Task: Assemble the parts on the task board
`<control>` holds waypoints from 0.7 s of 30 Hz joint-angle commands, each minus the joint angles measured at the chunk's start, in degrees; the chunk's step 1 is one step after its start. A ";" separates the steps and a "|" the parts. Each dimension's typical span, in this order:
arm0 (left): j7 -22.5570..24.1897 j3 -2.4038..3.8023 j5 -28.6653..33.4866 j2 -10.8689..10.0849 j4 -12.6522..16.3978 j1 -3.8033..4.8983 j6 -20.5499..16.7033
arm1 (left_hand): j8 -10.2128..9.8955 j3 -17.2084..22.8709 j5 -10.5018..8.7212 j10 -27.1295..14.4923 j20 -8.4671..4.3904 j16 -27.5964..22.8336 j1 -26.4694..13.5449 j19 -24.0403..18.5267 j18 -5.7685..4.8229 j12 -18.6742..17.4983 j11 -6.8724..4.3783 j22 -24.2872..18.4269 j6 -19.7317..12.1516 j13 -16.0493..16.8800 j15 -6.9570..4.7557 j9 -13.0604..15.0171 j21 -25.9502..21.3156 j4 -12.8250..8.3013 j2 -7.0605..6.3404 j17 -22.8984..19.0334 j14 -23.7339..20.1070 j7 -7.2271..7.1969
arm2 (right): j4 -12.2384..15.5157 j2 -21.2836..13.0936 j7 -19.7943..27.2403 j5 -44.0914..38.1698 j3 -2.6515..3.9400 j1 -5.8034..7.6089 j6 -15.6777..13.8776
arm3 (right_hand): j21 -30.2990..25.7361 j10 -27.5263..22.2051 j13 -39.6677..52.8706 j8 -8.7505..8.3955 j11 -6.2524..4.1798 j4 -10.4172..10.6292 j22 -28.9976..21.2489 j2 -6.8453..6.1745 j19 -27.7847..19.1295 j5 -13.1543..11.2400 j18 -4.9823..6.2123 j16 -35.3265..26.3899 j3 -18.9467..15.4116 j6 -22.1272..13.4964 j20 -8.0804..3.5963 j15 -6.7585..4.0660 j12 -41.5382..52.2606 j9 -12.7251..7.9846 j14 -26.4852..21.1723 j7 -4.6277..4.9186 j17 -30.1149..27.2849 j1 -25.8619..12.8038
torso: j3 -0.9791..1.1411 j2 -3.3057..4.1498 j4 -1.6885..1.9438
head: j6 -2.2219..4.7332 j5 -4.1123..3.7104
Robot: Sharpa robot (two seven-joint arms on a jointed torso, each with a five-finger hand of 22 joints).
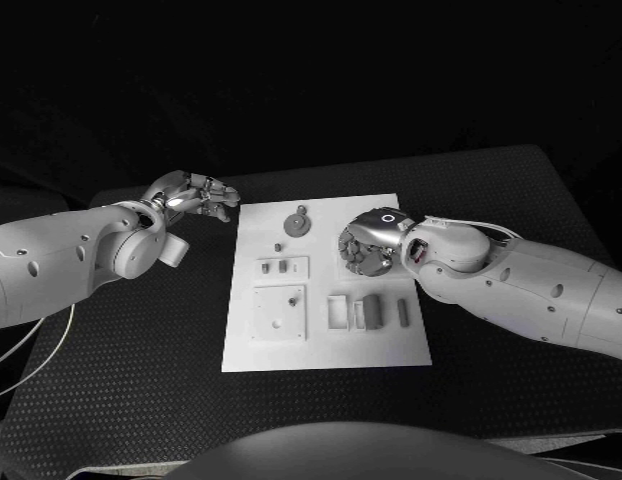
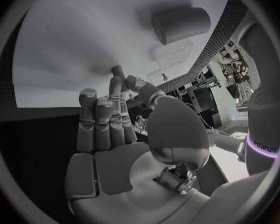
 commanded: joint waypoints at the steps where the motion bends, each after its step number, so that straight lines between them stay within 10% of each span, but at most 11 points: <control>1: 0.32 0.04 0.33 0.16 0.02 0.06 0.74 | 0.21 -0.36 0.12 -0.37 -0.05 -0.39 -0.43 -0.37 -0.21 0.08 -0.10 -0.07 -0.26 -0.08 -0.03 -0.08 0.17 0.14 0.09 0.06 -0.28 -0.03 | 0.30 -0.12 -0.27 -0.15 0.05 0.02 -1.37 | 0.19 0.57 0.05 0.34 -0.05 -2.50 1.07 0.26 0.32 0.05 2.74 0.17 3.02 0.47 -0.11 -0.39 -0.06 0.11 0.04 0.03 0.07 -0.32 | 0.00 0.00 0.00 | -0.02 0.00; 21: 0.07 0.04 0.33 0.32 -0.40 0.06 1.14 | 0.24 -0.42 0.12 -0.38 -0.03 -0.42 -0.62 -0.36 -0.22 0.08 -0.09 -0.13 -0.30 -0.13 -0.02 -0.09 0.19 0.22 0.18 0.10 -0.27 -0.02 | 2.79 -2.09 -1.02 2.23 0.53 0.03 -2.68 | 0.23 0.65 0.12 0.35 -0.11 -2.53 1.06 0.33 0.38 0.05 2.74 0.11 3.24 0.51 -0.16 -0.46 -0.08 0.22 0.10 -0.02 0.06 -0.32 | 0.00 -0.01 -0.03 | 0.07 -0.03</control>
